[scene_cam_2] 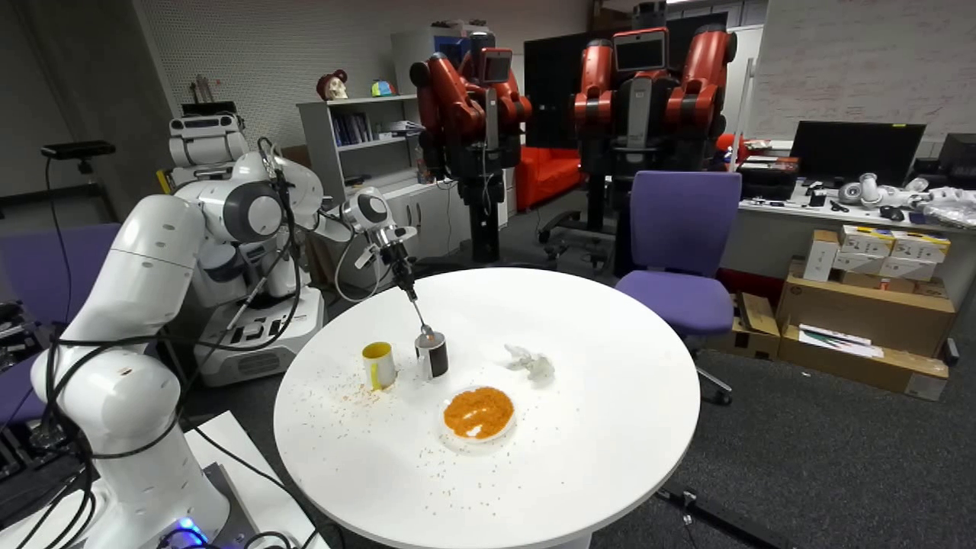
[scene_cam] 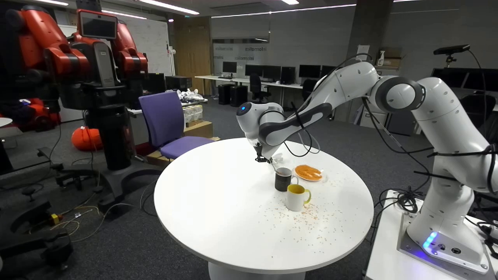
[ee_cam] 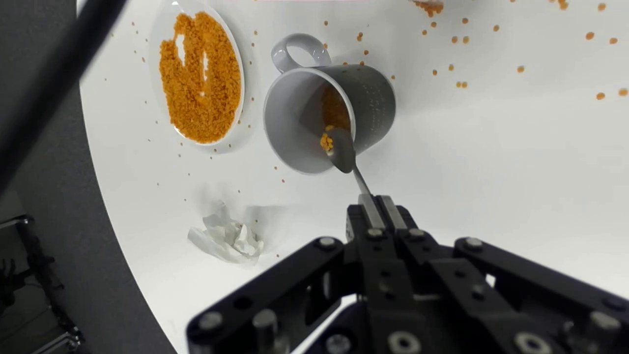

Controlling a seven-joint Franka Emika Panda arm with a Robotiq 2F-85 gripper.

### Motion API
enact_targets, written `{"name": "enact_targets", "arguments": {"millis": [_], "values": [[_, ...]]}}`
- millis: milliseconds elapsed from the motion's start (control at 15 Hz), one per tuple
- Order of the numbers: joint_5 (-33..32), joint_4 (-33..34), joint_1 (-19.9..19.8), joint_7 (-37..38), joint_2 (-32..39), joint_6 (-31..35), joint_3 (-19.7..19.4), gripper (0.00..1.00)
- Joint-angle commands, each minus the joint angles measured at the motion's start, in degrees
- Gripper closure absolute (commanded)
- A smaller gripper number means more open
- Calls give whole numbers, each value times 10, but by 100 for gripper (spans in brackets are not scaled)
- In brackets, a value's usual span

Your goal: Use the spoon to take some of the contents of the bowl and place in the cup

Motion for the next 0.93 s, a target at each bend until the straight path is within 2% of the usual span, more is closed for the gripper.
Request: {"name": "enact_targets", "arguments": {"millis": [0, 533, 867], "values": [[54, -2, -11, -43, -28, 15, -14, 99], [118, -11, -33, -85, -53, 18, -37, 99], [145, -20, -46, -113, -49, 45, -39, 99]]}}
